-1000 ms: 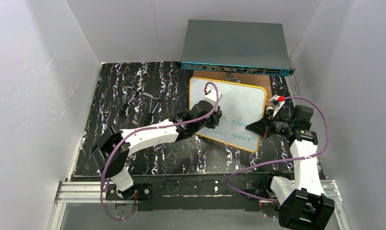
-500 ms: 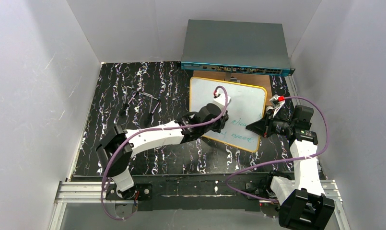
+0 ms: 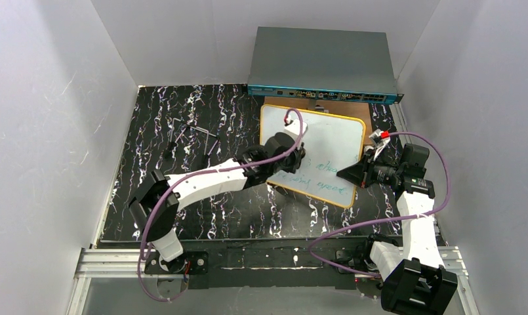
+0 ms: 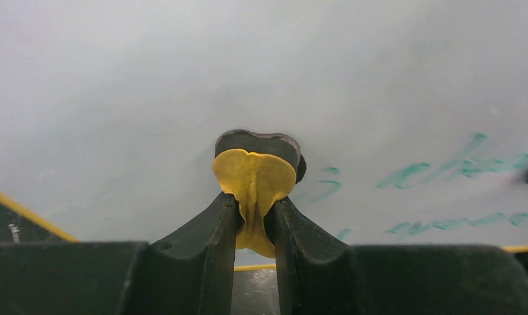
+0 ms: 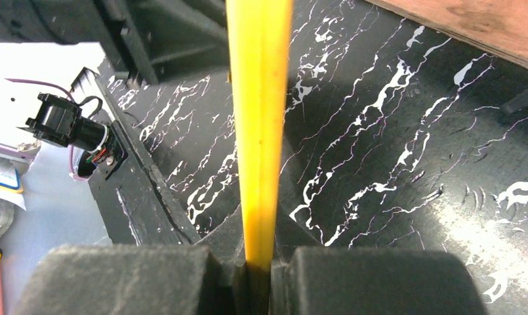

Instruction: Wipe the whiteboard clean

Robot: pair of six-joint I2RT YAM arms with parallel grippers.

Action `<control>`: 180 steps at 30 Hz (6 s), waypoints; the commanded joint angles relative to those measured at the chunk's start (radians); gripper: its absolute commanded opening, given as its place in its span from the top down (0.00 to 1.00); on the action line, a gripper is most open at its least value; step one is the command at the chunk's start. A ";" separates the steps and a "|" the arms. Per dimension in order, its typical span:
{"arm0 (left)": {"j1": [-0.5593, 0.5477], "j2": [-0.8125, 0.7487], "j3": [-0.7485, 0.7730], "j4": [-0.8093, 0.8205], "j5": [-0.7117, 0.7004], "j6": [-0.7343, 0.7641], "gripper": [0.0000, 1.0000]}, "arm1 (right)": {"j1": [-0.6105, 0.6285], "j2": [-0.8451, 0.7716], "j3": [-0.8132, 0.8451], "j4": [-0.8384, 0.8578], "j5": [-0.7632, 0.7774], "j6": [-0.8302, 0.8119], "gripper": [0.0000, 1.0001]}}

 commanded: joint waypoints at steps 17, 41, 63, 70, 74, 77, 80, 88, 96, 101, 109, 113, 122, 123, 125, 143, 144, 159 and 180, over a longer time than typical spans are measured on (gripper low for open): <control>-0.123 0.025 0.038 -0.034 -0.032 0.009 1.00 | 0.014 -0.030 0.052 0.006 -0.158 -0.033 0.99; 0.064 -0.096 -0.147 0.063 0.001 -0.108 1.00 | 0.009 -0.036 0.052 0.003 -0.162 -0.034 0.99; 0.040 -0.125 -0.198 0.061 -0.009 -0.142 1.00 | 0.006 -0.036 0.052 0.005 -0.167 -0.035 0.99; -0.140 -0.025 -0.064 0.038 -0.050 -0.087 1.00 | 0.004 -0.035 0.052 0.005 -0.160 -0.034 0.99; -0.118 -0.036 -0.051 0.021 -0.073 -0.058 1.00 | 0.004 -0.036 0.052 0.004 -0.163 -0.034 0.99; -0.080 -0.068 -0.045 0.011 -0.086 -0.032 1.00 | 0.003 -0.034 0.052 0.006 -0.164 -0.035 0.99; -0.020 -0.064 -0.001 -0.086 -0.101 -0.049 1.00 | 0.003 -0.037 0.052 0.004 -0.164 -0.035 0.99; -0.122 -0.017 0.079 -0.063 -0.059 0.033 1.00 | 0.003 -0.032 0.052 0.006 -0.165 -0.035 0.99; -0.148 0.001 0.059 -0.049 -0.076 0.033 1.00 | 0.003 -0.033 0.051 0.007 -0.159 -0.035 0.99; -0.040 -0.056 -0.052 0.005 -0.035 -0.040 1.00 | 0.003 -0.030 0.052 0.007 -0.163 -0.035 0.99; -0.192 0.064 0.124 -0.057 -0.056 0.033 1.00 | 0.003 -0.032 0.050 0.008 -0.158 -0.035 0.99; -0.224 0.111 0.201 -0.090 -0.057 0.041 1.00 | 0.003 -0.032 0.050 0.007 -0.158 -0.034 0.99; -0.101 0.066 0.144 -0.147 -0.142 -0.011 1.00 | 0.002 -0.038 0.054 0.004 -0.166 -0.034 0.99; -0.091 0.062 0.143 -0.152 -0.138 -0.018 1.00 | 0.001 -0.038 0.052 0.005 -0.167 -0.033 0.99; -0.090 0.064 0.157 -0.152 -0.117 -0.017 1.00 | 0.001 -0.039 0.053 0.006 -0.169 -0.033 0.99; -0.117 0.122 0.351 -0.214 -0.139 0.048 1.00 | 0.001 -0.038 0.053 0.005 -0.168 -0.034 0.99; -0.118 0.122 0.361 -0.213 -0.122 0.051 1.00 | 0.001 -0.039 0.053 0.006 -0.168 -0.034 0.99; -0.243 0.208 0.418 -0.279 -0.161 0.072 1.00 | 0.000 -0.032 0.052 0.006 -0.162 -0.033 0.99; -0.287 0.223 0.440 -0.318 -0.118 0.080 1.00 | 0.000 -0.032 0.052 0.006 -0.160 -0.033 0.99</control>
